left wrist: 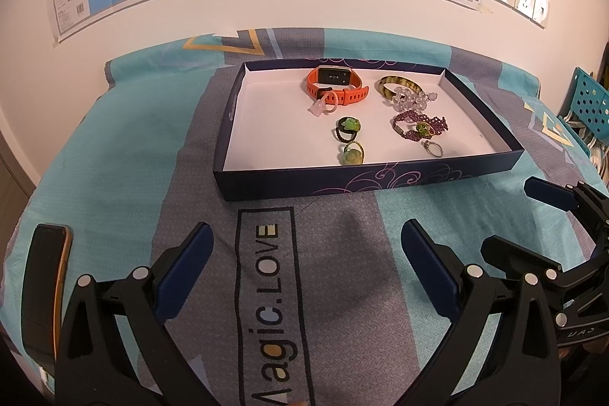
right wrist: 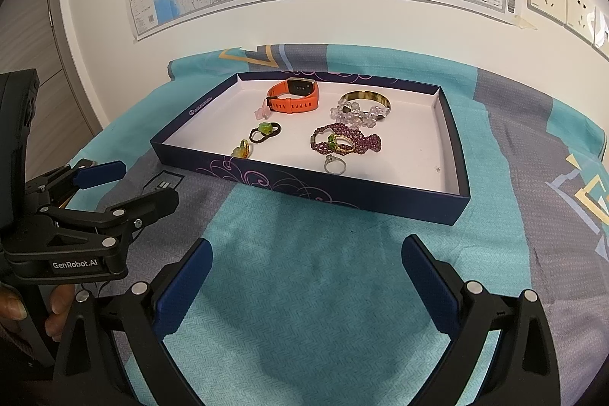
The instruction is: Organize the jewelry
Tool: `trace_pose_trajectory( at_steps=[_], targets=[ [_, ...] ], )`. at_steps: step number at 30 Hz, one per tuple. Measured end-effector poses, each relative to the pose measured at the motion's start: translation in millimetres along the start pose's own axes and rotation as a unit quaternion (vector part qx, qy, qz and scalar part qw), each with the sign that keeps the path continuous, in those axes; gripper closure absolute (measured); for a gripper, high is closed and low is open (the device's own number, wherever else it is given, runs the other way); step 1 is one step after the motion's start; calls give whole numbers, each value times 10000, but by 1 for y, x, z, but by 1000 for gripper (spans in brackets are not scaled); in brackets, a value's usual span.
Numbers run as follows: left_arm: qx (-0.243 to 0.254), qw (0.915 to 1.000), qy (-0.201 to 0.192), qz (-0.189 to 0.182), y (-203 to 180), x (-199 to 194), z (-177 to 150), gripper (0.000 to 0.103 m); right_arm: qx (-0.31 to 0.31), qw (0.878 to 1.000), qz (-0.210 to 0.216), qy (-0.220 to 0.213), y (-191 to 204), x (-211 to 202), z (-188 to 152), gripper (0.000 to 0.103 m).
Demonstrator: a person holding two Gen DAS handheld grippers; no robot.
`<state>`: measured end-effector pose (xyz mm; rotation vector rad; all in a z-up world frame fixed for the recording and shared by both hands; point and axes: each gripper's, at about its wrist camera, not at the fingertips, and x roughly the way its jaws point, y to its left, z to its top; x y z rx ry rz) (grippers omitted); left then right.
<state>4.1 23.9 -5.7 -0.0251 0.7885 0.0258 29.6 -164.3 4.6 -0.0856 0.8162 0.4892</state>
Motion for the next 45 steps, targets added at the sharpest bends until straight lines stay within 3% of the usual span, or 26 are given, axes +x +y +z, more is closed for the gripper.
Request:
trace_pose_trajectory(
  at_steps=[45],
  targets=[
    [-16,10000,19,-13,-1,2,-2,6,-1,10000,-1,-3,1,-1,1,7]
  ],
)
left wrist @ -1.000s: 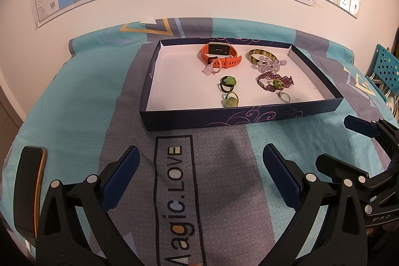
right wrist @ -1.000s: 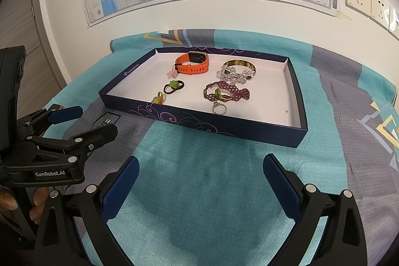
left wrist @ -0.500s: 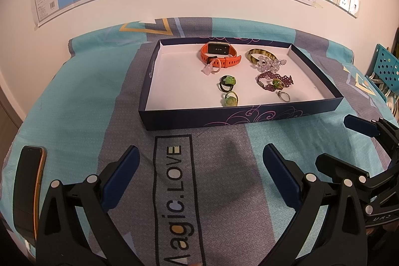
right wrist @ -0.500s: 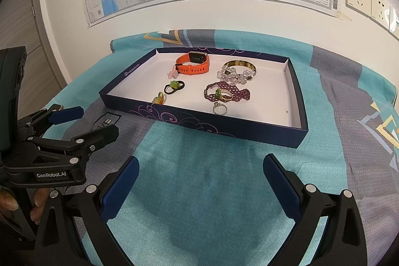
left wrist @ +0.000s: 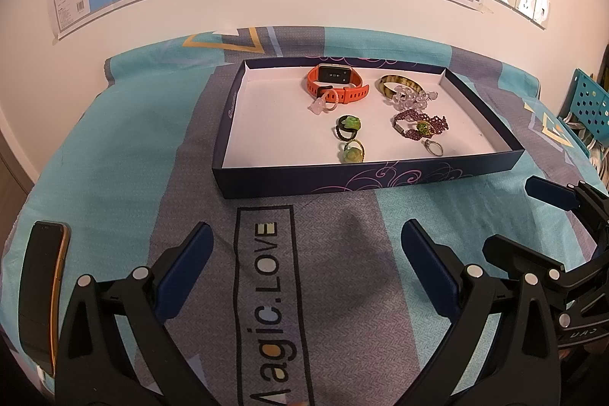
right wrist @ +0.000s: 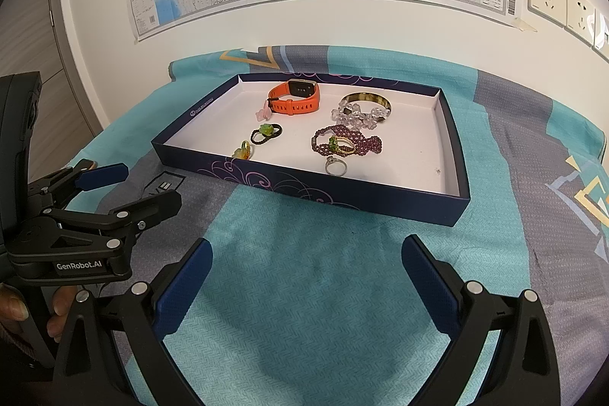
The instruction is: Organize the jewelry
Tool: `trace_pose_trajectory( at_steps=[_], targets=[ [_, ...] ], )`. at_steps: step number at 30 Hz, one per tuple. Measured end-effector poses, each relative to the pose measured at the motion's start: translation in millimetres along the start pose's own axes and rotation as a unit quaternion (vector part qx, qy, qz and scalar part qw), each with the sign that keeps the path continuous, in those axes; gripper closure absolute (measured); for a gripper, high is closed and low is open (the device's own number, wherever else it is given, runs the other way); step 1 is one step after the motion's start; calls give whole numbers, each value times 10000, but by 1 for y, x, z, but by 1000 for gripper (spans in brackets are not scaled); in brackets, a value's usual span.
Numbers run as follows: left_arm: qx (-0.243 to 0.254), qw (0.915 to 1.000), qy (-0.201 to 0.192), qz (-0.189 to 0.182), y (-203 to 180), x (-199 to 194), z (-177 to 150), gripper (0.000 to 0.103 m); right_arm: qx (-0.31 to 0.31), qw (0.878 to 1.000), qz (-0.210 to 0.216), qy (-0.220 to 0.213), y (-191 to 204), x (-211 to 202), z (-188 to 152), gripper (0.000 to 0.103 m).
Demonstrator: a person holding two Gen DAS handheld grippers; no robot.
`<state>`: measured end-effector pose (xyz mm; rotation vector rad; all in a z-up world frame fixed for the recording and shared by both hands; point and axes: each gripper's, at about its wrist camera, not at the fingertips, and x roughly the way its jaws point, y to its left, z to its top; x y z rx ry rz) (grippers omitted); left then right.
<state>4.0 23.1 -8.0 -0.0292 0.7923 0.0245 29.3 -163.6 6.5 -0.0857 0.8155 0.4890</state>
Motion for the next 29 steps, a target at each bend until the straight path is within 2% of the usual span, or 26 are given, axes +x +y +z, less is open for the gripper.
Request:
trace_pose_trajectory(
  at_steps=[19,23,27,29],
  targets=[
    [76,9999,-103,-91,0,-3,1,6,-36,10000,8,-23,1,-1,0,7],
    [86,9999,-13,-149,0,-1,2,6,-132,9999,9,-13,-2,-4,0,7],
    [42,9998,69,-174,7,2,2,6,-244,9995,-62,181,-29,-8,0,7],
    [2,9998,90,-174,13,3,2,6,-255,9986,-332,312,-56,-10,-1,7]
  ],
)
